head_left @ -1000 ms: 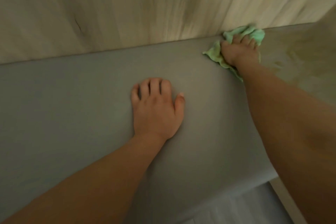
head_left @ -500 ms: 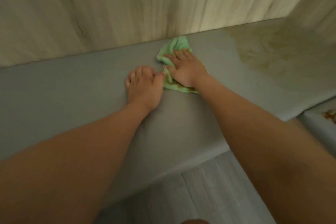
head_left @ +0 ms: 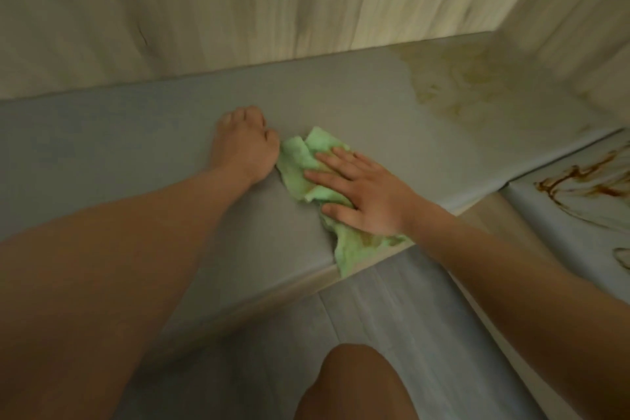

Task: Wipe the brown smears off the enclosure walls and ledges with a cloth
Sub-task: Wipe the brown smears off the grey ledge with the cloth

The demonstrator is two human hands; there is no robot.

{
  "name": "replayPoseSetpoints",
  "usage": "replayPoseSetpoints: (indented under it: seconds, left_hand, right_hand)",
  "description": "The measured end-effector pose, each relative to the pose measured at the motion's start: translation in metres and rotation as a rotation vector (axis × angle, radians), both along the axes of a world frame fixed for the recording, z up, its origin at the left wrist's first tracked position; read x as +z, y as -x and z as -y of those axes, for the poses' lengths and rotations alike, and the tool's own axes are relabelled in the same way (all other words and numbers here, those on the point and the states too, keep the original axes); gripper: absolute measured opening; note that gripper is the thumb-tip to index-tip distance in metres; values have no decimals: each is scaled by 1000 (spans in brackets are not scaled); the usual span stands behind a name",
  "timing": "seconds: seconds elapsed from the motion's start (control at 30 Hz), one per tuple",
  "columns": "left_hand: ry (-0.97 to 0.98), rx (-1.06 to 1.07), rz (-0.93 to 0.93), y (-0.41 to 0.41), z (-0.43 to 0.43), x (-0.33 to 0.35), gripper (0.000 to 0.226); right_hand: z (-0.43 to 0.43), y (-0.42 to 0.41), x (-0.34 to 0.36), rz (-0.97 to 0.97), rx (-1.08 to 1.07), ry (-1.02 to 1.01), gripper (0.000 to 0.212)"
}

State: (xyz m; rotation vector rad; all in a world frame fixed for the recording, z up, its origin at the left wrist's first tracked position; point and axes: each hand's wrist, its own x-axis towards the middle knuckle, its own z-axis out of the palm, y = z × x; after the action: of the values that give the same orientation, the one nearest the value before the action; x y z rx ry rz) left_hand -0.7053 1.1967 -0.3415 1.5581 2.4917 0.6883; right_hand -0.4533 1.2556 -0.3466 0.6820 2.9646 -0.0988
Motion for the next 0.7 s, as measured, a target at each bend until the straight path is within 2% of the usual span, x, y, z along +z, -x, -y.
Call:
replayPoseSetpoints:
  seconds: [0.17, 0.33, 0.6, 0.7]
  left_hand:
    - [30, -101, -212, 28, -4, -12, 51]
    - [-13, -120, -323, 30, -5, -31, 44]
    - [-109, -98, -339, 33, -7, -42, 44]
    - [-120, -96, -347, 35, -10, -47, 45]
  right_hand:
    - [-71, 23, 2, 7, -328, 2, 82]
    - [-137, 55, -3, -34, -549, 12, 71]
    - [-250, 105, -1, -106, -913, 15, 84]
    - [-261, 119, 0, -114, -960, -6, 82]
